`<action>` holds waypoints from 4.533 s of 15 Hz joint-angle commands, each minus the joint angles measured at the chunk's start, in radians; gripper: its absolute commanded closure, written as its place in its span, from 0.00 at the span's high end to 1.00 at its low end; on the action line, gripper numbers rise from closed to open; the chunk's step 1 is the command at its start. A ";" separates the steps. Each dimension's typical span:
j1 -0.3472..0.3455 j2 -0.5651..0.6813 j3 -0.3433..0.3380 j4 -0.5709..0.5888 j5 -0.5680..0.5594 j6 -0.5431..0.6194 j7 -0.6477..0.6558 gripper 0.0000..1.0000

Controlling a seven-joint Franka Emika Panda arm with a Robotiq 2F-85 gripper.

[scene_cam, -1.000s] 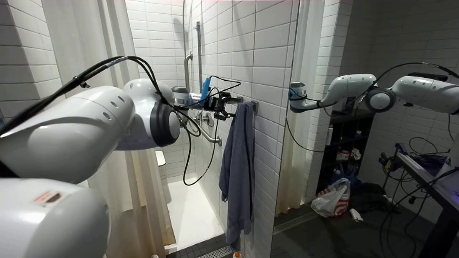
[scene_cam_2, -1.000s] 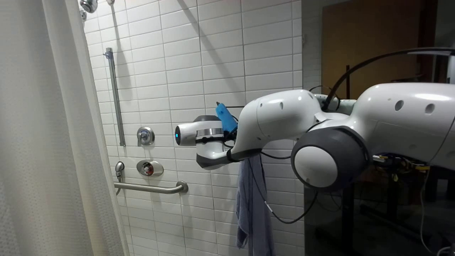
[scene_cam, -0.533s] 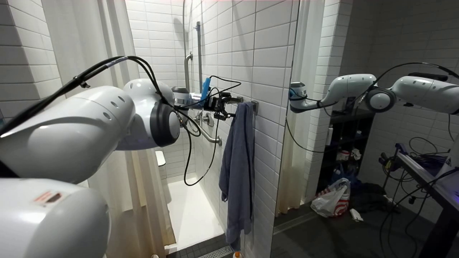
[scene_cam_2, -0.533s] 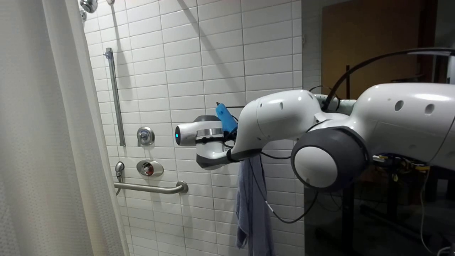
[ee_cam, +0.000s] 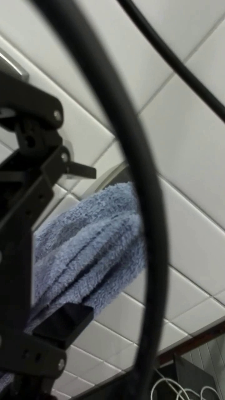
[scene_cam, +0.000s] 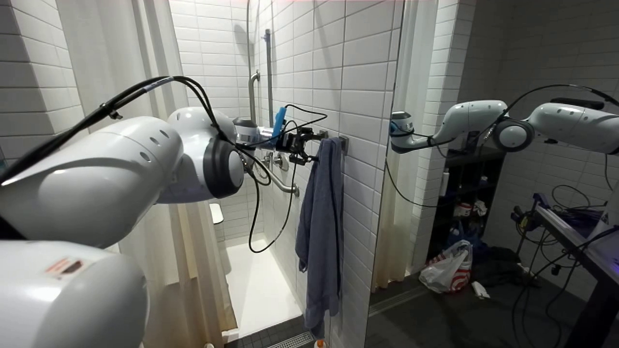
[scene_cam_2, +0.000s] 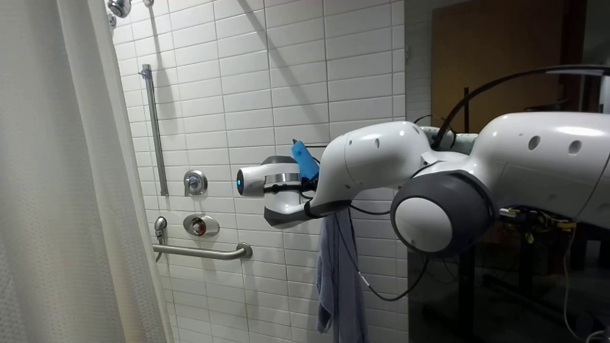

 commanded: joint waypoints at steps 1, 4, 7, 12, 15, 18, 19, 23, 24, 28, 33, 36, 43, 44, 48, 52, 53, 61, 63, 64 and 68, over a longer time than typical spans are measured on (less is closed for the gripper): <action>-0.005 -0.004 -0.025 0.002 0.044 -0.006 -0.007 1.00; -0.017 -0.003 -0.031 0.003 0.055 -0.005 -0.009 1.00; -0.024 -0.002 -0.041 0.002 0.060 -0.008 -0.015 0.83; -0.019 -0.001 -0.056 0.003 0.053 -0.015 -0.015 0.44; -0.012 0.000 -0.066 0.005 0.050 -0.005 -0.015 0.23; -0.008 0.002 -0.069 0.007 0.049 0.011 -0.015 0.03; -0.009 0.002 -0.072 0.007 0.047 0.013 -0.016 0.06; -0.003 0.009 -0.085 0.005 0.034 0.011 -0.017 0.05; -0.002 0.010 -0.090 0.003 0.030 0.012 -0.023 0.04; 0.063 0.038 -0.116 -0.015 -0.001 -0.049 -0.046 0.04; 0.152 0.084 -0.163 -0.060 -0.112 -0.183 -0.163 0.02; 0.177 0.100 -0.178 -0.082 -0.186 -0.245 -0.245 0.02; 0.175 0.147 -0.171 -0.097 -0.279 -0.260 -0.265 0.12; 0.174 0.155 -0.170 -0.104 -0.290 -0.264 -0.266 0.07; 0.167 0.152 -0.172 -0.146 -0.352 -0.265 -0.239 0.02; 0.231 0.152 -0.181 -0.163 -0.451 -0.306 -0.191 0.02; 0.255 0.153 -0.181 -0.171 -0.481 -0.328 -0.172 0.02; 0.403 0.155 -0.164 -0.229 -0.625 -0.456 -0.064 0.02; 0.415 0.153 -0.159 -0.232 -0.624 -0.473 -0.047 0.02; 0.413 0.146 -0.156 -0.237 -0.623 -0.467 -0.037 0.02; 0.409 0.146 -0.142 -0.245 -0.611 -0.456 -0.036 0.20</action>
